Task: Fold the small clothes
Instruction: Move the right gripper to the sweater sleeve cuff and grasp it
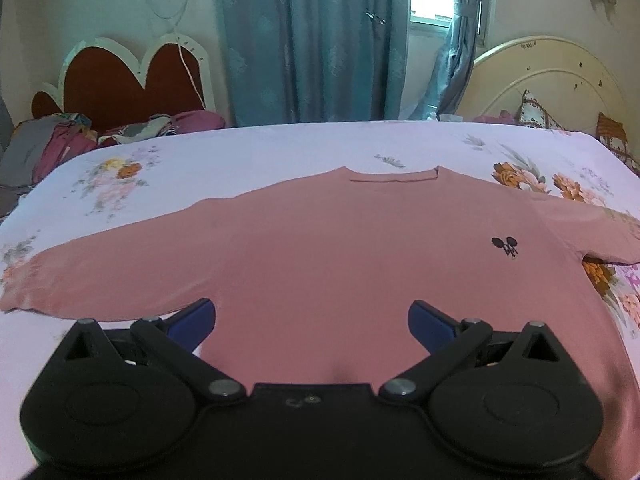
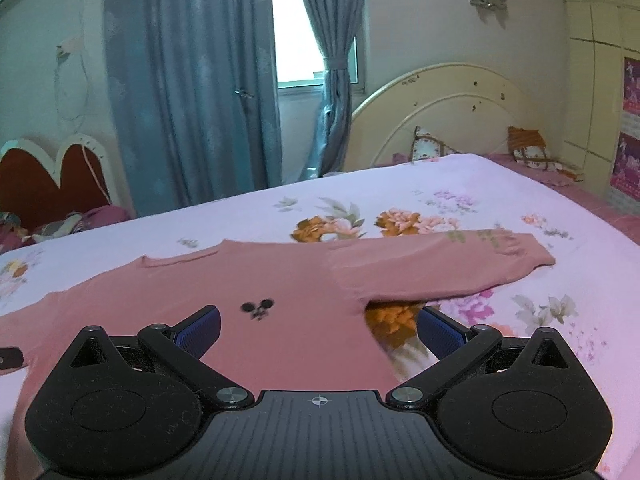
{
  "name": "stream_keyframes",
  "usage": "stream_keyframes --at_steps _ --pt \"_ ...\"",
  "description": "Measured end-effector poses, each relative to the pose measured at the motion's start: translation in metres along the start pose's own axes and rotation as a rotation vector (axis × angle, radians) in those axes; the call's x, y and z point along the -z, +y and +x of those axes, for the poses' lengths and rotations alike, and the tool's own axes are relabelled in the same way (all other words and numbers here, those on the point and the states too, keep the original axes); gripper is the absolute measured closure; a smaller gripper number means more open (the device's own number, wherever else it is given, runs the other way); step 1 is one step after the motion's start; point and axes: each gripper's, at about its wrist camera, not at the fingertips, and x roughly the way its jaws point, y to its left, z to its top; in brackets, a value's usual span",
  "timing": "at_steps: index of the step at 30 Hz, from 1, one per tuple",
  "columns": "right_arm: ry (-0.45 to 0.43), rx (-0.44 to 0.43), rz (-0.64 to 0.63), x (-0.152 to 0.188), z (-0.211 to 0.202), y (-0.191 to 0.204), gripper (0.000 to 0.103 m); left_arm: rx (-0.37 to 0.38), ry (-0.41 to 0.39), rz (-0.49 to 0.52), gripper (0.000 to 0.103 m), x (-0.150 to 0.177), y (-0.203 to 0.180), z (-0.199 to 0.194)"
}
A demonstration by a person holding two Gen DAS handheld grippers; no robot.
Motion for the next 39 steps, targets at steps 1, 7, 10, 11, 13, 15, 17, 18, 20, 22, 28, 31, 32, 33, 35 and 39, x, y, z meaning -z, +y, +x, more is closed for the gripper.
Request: stream_keyframes --at_steps 1,7,10,11,13,15,17,18,20,22,28,31,32,33,35,39 --pt "0.001 -0.001 0.001 -0.003 0.007 -0.007 0.000 -0.003 0.002 0.000 0.000 -0.002 -0.003 0.005" --pt "-0.002 0.022 -0.012 -0.019 0.052 -0.052 0.001 -0.041 0.036 -0.039 0.000 -0.016 -0.025 0.039" --pt "0.013 0.028 0.007 -0.026 0.078 -0.082 0.001 -0.046 0.037 -0.064 0.000 -0.025 -0.037 0.056" --pt "0.019 0.030 0.020 -0.028 0.086 -0.092 0.001 -0.053 0.041 -0.065 0.000 -0.028 -0.043 0.063" --pt "0.022 0.040 0.041 -0.030 0.102 -0.112 0.001 -0.062 0.052 -0.060 0.001 -0.032 -0.053 0.076" --pt "0.029 0.066 0.053 -0.032 0.117 -0.131 0.001 -0.063 0.064 -0.046 0.002 -0.034 -0.063 0.087" --pt "0.047 0.079 0.084 -0.034 0.131 -0.151 0.001 -0.064 0.068 -0.029 0.002 -0.036 -0.074 0.097" --pt "0.052 0.099 0.094 -0.034 0.137 -0.163 0.001 -0.068 0.069 -0.021 0.002 -0.037 -0.080 0.102" --pt "0.064 0.132 0.131 -0.035 0.150 -0.188 0.001 -0.070 0.058 0.001 0.002 -0.037 -0.091 0.109" --pt "0.080 0.164 0.169 -0.034 0.162 -0.213 0.016 -0.075 0.056 0.026 0.002 -0.038 -0.101 0.115" --pt "0.152 0.240 0.291 -0.027 0.192 -0.275 0.025 -0.080 0.087 0.040 0.002 -0.041 -0.117 0.133" --pt "0.180 0.268 0.331 -0.025 0.209 -0.298 0.025 -0.082 0.091 0.050 0.002 -0.043 -0.121 0.138" --pt "0.185 0.279 0.340 -0.025 0.215 -0.304 0.025 -0.082 0.093 0.053 0.003 -0.044 -0.122 0.139" --pt "0.182 0.284 0.355 -0.024 0.219 -0.310 0.027 -0.082 0.096 0.055 0.003 -0.045 -0.122 0.140" --pt "0.169 0.310 0.365 -0.025 0.225 -0.318 0.038 -0.076 0.104 0.055 0.005 -0.045 -0.122 0.143" --pt "0.129 0.349 0.405 -0.030 0.238 -0.334 0.066 -0.049 0.127 0.041 0.018 -0.045 -0.117 0.146"
